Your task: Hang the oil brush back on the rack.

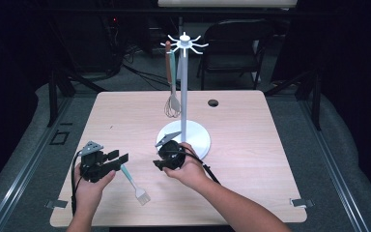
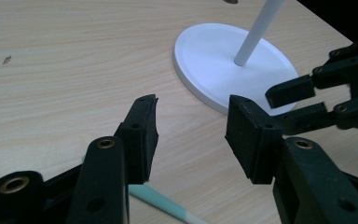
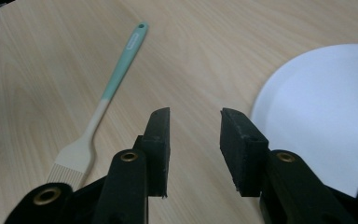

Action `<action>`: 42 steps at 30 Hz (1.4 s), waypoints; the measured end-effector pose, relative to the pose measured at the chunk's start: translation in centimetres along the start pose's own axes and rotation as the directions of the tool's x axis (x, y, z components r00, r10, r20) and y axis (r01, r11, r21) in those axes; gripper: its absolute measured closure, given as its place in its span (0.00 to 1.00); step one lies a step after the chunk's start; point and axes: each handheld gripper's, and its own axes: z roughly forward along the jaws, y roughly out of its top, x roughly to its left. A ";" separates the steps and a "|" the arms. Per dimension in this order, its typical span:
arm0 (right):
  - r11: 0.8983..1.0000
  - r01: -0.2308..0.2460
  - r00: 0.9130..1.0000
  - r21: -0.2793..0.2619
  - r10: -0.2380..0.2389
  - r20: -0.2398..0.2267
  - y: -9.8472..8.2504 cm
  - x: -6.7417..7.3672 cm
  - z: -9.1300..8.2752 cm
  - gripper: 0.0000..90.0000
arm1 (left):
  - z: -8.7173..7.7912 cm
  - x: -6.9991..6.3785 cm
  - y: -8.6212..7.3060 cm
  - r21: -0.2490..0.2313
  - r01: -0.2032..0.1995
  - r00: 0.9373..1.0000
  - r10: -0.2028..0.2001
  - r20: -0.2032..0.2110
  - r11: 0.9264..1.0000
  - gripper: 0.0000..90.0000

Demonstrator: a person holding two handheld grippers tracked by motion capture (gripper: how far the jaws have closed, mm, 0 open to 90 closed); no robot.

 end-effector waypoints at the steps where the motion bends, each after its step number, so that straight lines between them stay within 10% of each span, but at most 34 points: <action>1: 1.000 -0.006 1.000 0.001 0.006 -0.009 0.0 0.2 0.5 0.72 | -0.1 0.1 -0.1 -0.001 0.001 1.000 -0.001 -0.002 1.000 0.59; 24: 0.993 0.075 0.992 0.093 -0.064 -0.110 -0.4 7.1 7.4 0.82 | -0.6 0.4 -0.7 0.002 0.015 1.000 -0.015 -0.014 1.000 0.59; 35: 0.992 0.070 0.995 0.105 -0.062 -0.072 -0.5 7.6 7.6 0.90 | -0.4 0.3 -0.6 0.004 0.013 1.000 -0.013 -0.012 1.000 0.59; 42: 0.988 0.072 0.996 0.139 -0.065 -0.056 -2.1 5.4 5.4 0.92 | 0.0 0.1 -0.4 0.013 0.005 1.000 -0.005 0.000 1.000 0.59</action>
